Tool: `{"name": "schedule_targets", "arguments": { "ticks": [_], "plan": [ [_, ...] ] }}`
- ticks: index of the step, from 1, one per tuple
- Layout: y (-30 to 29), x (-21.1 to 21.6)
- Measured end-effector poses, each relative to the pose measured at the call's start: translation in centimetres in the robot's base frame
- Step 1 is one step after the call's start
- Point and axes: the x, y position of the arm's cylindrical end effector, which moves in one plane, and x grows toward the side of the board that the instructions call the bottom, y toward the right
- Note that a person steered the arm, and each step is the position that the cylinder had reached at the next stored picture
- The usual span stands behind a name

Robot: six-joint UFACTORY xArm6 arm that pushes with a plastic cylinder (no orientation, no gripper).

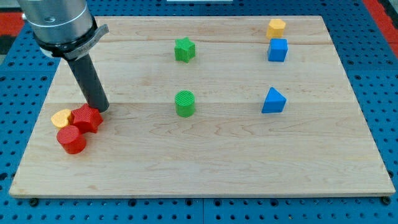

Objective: Move the hexagon into the heart

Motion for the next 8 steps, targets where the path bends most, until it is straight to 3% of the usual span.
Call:
{"name": "schedule_targets", "arguments": {
  "ticks": [1, 2, 4, 6, 7, 8],
  "plan": [
    [1.2, -0.2],
    [8.1, -5.1],
    [22.9, -8.3],
    [28.2, -10.4],
    [37.2, -10.4],
    [43.3, -13.6]
  ]
}}
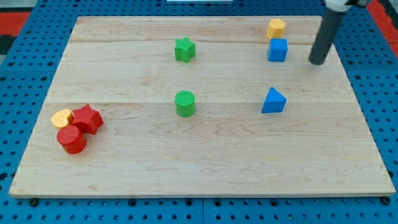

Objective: Move the hexagon into the heart

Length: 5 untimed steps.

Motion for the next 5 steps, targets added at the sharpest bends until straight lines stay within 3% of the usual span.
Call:
{"name": "schedule_targets", "arguments": {
  "ticks": [3, 4, 5],
  "plan": [
    [-3.3, -7.6],
    [-6.6, -9.4],
    [-14.4, -8.4]
  ]
}}
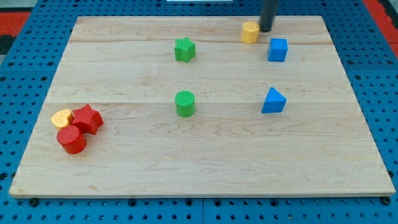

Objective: Move the hexagon into the heart

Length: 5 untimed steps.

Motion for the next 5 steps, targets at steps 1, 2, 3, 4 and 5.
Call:
{"name": "schedule_targets", "arguments": {
  "ticks": [1, 2, 3, 4, 5],
  "plan": [
    [-1.8, 2.1],
    [-5.4, 2.7],
    [-10.6, 2.7],
    [-15.6, 2.7],
    [-19.3, 2.7]
  ]
}}
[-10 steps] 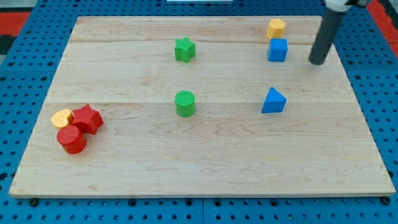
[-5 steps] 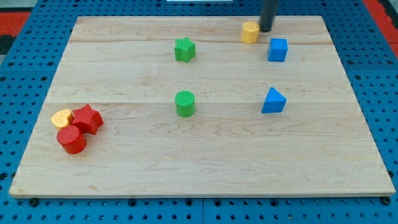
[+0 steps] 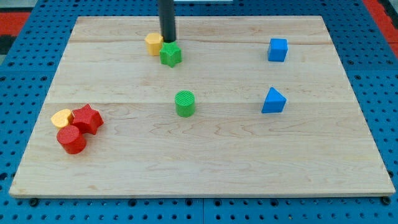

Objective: Move the hexagon into the heart

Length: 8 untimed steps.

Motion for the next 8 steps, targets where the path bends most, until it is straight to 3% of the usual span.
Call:
{"name": "schedule_targets", "arguments": {
  "ticks": [3, 4, 5, 8],
  "plan": [
    [-7.8, 6.7],
    [-7.5, 5.6],
    [-12.8, 6.3],
    [-13.5, 10.3]
  ]
}}
